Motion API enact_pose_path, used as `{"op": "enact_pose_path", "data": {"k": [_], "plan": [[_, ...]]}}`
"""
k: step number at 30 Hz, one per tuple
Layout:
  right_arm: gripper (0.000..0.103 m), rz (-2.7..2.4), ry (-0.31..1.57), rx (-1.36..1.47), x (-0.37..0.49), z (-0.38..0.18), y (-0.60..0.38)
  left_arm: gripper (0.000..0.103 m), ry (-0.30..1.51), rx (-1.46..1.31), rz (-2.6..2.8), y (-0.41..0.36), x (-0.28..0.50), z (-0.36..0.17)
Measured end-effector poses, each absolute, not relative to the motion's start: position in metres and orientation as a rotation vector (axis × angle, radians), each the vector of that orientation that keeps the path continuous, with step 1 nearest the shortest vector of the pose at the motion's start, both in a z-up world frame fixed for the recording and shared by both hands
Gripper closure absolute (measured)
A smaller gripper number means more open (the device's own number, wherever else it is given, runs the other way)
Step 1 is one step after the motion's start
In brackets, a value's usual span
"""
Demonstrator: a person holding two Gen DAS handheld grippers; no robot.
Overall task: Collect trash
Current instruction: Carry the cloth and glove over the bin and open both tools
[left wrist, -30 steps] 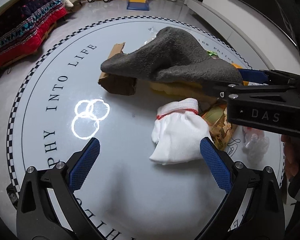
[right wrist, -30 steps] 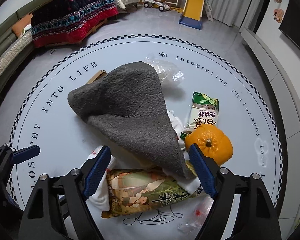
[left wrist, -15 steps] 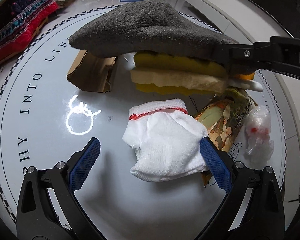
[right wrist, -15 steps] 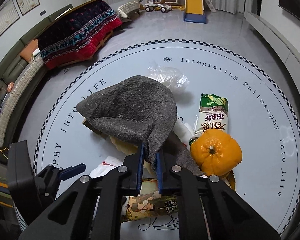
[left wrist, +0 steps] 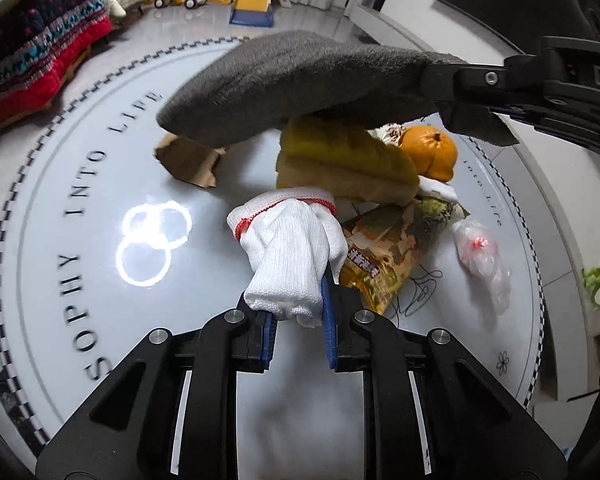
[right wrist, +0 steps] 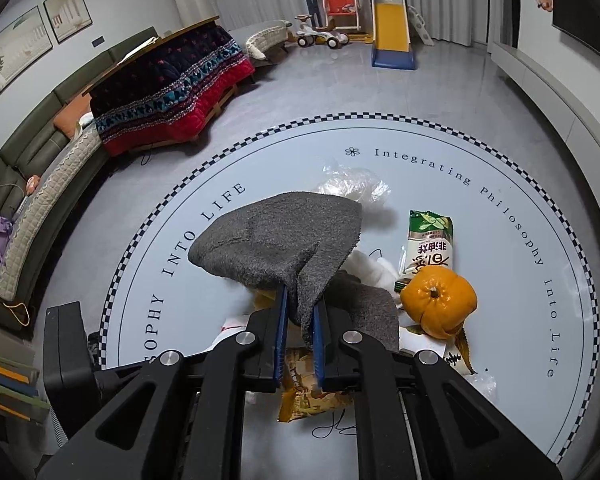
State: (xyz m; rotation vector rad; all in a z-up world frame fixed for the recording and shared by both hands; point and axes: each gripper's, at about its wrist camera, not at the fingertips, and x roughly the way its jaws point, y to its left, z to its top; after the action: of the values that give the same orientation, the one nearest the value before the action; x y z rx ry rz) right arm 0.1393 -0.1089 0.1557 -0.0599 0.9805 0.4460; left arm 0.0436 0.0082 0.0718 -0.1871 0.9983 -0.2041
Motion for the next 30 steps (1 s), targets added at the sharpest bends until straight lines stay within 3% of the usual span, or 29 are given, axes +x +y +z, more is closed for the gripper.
{"op": "enact_pose_path", "data": {"k": [18, 30], "plan": [[0.091, 0.546, 0.821, -0.134, 0.049, 0.248, -0.03, 0.085, 0.826, -0.198, -0.02, 0.101, -0.072, 0.139], [0.091, 0.739, 0.821, -0.215, -0.019, 0.237, 0.071, 0.085, 0.78, -0.261, 0.193, 0.183, -0.163, 0.146]]}}
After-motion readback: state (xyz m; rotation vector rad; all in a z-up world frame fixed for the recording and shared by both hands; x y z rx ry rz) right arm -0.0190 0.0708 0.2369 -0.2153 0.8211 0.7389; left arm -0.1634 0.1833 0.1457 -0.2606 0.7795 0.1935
